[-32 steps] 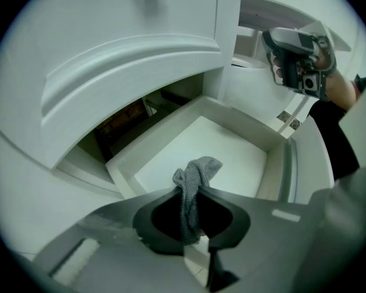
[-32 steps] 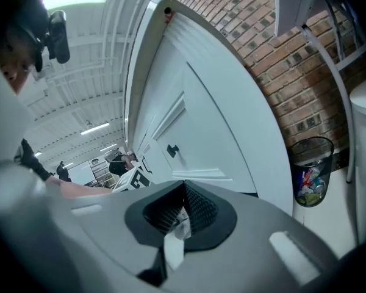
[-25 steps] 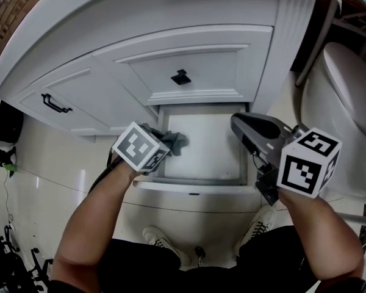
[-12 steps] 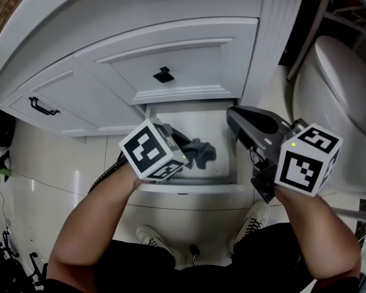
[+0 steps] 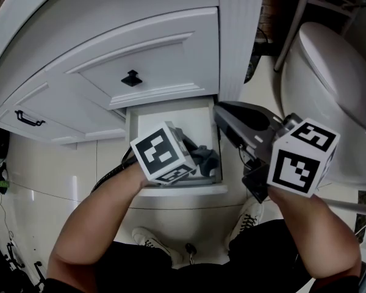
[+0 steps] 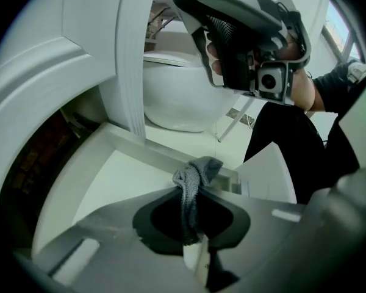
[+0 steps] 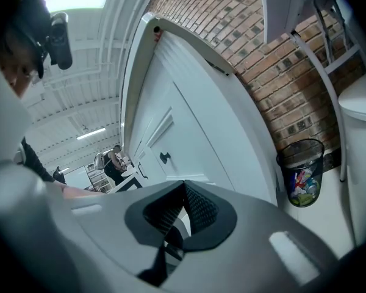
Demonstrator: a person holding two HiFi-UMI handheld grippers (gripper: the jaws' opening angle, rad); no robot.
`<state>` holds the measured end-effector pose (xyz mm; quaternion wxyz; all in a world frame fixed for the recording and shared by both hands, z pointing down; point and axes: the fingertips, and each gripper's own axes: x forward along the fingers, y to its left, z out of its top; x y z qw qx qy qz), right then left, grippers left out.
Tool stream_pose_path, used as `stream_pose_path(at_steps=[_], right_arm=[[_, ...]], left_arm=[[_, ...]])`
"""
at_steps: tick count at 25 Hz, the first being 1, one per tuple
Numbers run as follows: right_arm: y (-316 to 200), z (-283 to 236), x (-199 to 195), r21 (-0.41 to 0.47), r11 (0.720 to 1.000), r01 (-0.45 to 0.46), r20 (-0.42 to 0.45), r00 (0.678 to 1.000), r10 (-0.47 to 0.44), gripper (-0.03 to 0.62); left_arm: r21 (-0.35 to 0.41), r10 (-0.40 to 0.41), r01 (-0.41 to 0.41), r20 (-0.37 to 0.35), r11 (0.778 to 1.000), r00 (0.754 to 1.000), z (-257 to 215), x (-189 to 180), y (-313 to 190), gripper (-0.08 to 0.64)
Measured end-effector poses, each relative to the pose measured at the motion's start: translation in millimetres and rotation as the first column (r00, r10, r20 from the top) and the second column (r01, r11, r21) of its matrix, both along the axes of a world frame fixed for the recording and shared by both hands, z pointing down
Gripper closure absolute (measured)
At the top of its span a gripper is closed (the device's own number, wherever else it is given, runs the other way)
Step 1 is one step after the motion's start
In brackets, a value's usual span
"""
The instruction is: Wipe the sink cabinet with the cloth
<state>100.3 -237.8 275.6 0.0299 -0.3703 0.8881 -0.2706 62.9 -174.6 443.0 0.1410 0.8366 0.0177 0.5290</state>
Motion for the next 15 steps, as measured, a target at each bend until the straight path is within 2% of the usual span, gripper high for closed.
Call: stream_pose_path(at_steps=[8, 15], right_arm=[[1.5, 3.1, -4.8, -0.007, 1.000, 0.017, -0.004, 1.000, -0.017, 0.586], [4.1, 4.3, -12.1, -0.008, 1.000, 0.025, -0.026, 0.999, -0.025, 0.586]], left_arm=[[0.005, -0.002, 0.002, 0.050, 1.000, 0.999, 7.5, -21.1, 0.1, 0.522], [0.022, -0.038, 0.036, 0.097, 0.999, 0.995, 10.7, -58.2, -4.9, 0.522]])
